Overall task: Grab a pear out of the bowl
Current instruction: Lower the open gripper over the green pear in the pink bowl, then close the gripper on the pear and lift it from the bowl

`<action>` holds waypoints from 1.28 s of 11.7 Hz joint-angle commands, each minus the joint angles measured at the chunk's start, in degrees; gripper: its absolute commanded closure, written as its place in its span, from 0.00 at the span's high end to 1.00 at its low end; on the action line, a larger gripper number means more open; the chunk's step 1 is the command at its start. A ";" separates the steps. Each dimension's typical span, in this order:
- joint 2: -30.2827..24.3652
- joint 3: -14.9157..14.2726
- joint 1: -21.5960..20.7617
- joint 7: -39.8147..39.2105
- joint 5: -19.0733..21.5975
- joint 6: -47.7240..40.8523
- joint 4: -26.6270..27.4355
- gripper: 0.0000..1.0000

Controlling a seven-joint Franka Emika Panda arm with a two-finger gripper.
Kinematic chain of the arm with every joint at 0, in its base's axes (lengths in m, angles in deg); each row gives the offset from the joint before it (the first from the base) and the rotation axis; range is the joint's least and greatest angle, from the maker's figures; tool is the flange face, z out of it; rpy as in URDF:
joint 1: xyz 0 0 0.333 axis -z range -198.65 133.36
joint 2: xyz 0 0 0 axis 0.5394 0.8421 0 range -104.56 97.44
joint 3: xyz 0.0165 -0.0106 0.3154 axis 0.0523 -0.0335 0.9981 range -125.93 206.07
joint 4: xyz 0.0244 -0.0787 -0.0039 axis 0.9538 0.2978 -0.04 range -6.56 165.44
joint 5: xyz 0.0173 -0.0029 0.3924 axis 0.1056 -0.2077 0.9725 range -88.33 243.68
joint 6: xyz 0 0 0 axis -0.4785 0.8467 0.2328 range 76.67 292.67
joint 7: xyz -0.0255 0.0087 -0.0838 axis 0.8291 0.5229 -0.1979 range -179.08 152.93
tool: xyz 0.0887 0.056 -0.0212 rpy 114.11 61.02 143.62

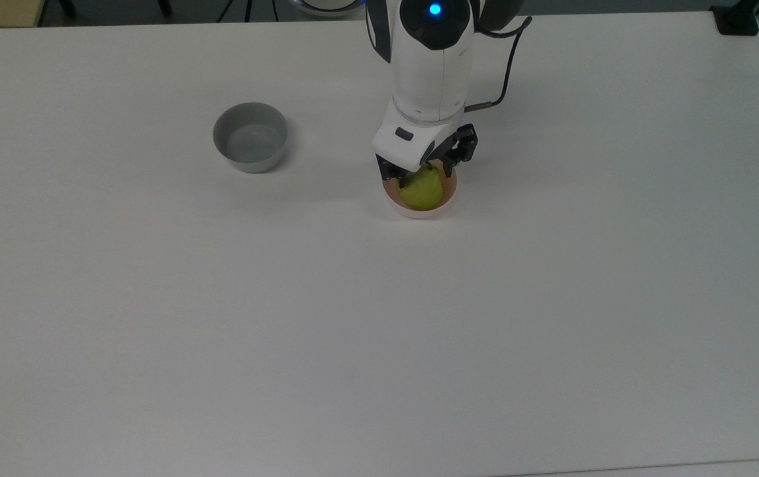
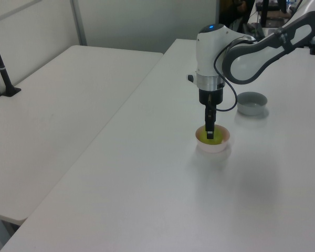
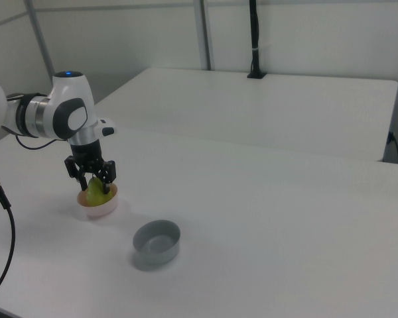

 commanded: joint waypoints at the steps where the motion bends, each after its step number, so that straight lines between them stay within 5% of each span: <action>1: 0.09 -0.64 -0.85 0.96 -1.53 1.91 1.71 0.41; 3: 0.00 -0.64 -0.68 0.96 -1.80 1.91 1.71 0.03; 12: -7.10 -0.64 1.87 1.14 -1.71 -7.83 -1.62 0.00; 15: -9.57 -0.47 3.97 1.49 -1.54 -16.25 -6.80 0.00</action>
